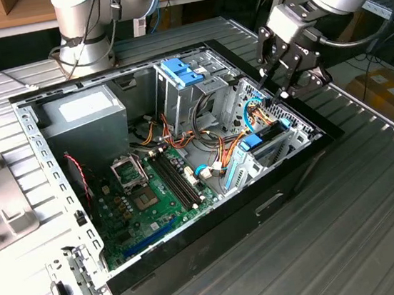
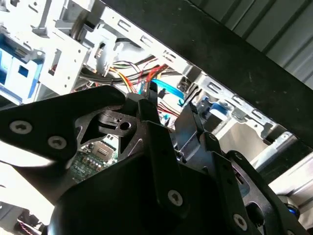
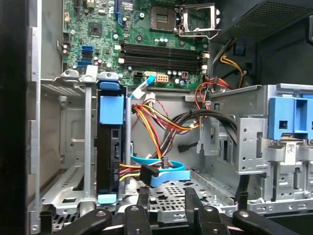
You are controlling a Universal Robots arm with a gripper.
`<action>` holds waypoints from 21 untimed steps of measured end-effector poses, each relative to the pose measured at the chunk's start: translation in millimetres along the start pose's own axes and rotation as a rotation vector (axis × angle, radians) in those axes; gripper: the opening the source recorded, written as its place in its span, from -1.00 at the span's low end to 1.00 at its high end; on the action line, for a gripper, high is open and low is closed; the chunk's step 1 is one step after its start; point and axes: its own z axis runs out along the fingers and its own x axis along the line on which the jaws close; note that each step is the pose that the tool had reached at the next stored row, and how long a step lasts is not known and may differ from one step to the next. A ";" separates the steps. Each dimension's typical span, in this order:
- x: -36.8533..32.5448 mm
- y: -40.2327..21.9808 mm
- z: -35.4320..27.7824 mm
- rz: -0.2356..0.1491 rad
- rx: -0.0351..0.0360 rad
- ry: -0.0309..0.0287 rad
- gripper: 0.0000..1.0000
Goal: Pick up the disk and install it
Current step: 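Insert the second disk wire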
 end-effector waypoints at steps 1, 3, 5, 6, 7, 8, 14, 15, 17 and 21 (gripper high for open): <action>-1.1 0.2 0.2 0.000 0.0000 0.0000 -0.15; -3.1 0.7 0.6 0.000 0.0000 0.0001 -0.15; -5.0 1.9 1.1 0.000 0.0000 -0.0003 -0.15; -5.0 2.5 1.1 0.000 0.0000 -0.0004 -0.15; -4.9 2.6 1.1 0.000 0.0000 -0.0003 -0.15; -4.1 2.6 0.9 0.000 0.0000 -0.0001 -0.15; 4.1 2.7 -0.8 0.000 0.0000 -0.0002 -0.15; 4.4 2.7 -1.0 0.000 0.0000 -0.0002 -0.15; 4.7 2.7 -1.6 0.000 0.0000 -0.0001 -0.15; 5.1 2.7 -4.6 0.000 0.0000 -0.0003 -0.15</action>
